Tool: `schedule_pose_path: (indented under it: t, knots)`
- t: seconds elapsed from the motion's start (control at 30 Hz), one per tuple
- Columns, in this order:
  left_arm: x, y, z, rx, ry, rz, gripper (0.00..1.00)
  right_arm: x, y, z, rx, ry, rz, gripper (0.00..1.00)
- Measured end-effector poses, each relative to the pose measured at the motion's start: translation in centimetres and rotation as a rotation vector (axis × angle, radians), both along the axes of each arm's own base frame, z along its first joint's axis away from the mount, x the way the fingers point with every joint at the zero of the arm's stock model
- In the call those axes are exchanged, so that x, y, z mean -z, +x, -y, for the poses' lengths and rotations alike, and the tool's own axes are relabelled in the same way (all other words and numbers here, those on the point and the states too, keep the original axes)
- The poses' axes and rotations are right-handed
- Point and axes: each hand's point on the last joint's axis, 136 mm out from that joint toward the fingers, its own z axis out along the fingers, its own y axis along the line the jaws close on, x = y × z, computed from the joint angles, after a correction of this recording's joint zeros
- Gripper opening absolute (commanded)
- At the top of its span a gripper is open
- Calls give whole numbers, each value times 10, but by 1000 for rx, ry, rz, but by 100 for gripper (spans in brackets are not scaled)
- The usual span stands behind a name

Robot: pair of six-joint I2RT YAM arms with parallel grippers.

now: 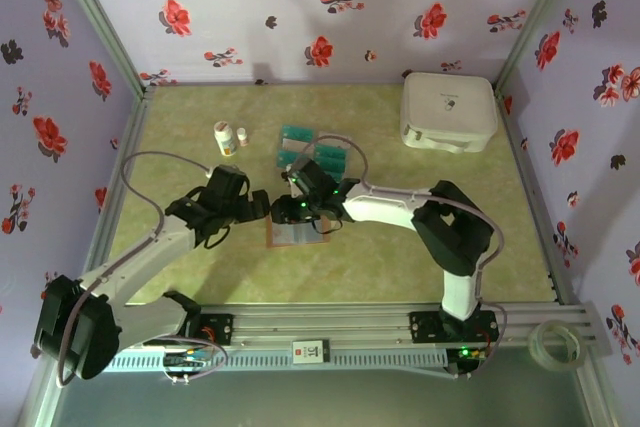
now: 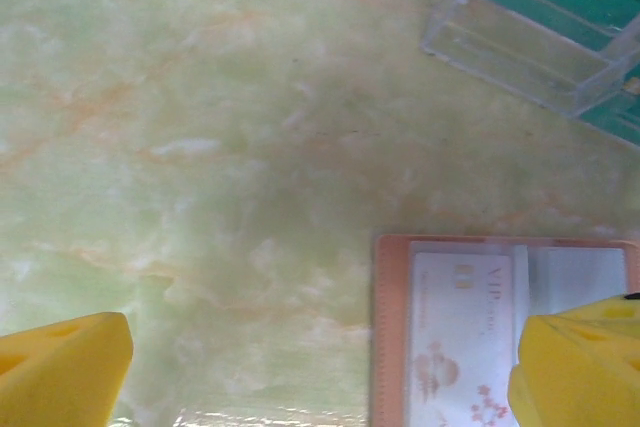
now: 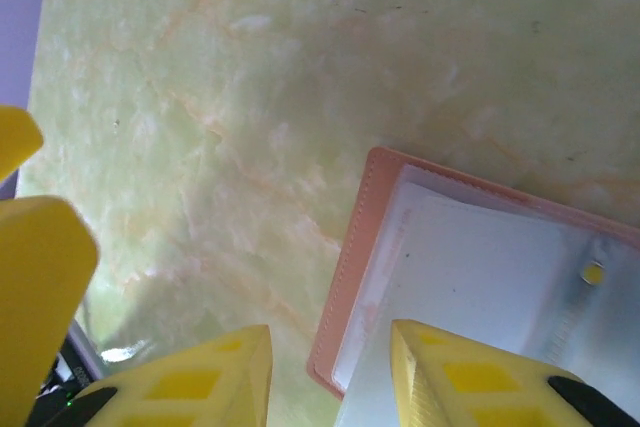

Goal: Put the credit cards into the card holder
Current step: Flip over the card slot on the card holder.

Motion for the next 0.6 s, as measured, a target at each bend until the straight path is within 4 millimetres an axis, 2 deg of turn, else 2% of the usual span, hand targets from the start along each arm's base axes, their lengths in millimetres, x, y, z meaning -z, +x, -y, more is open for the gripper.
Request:
schedule_pose_path:
  t: [0.1,0.23,0.6]
  knots:
    - [4,-4,-7,-10,1,-12,100,16,-1,-9,-1,-25,-17,36]
    - [9,-7,-11,-14,5,-26,100,41,-4,-11,10,-65,-48,35]
    - [15,-11,-13,-8,3,-43,100,34,3,-16,31,-43,-42,36]
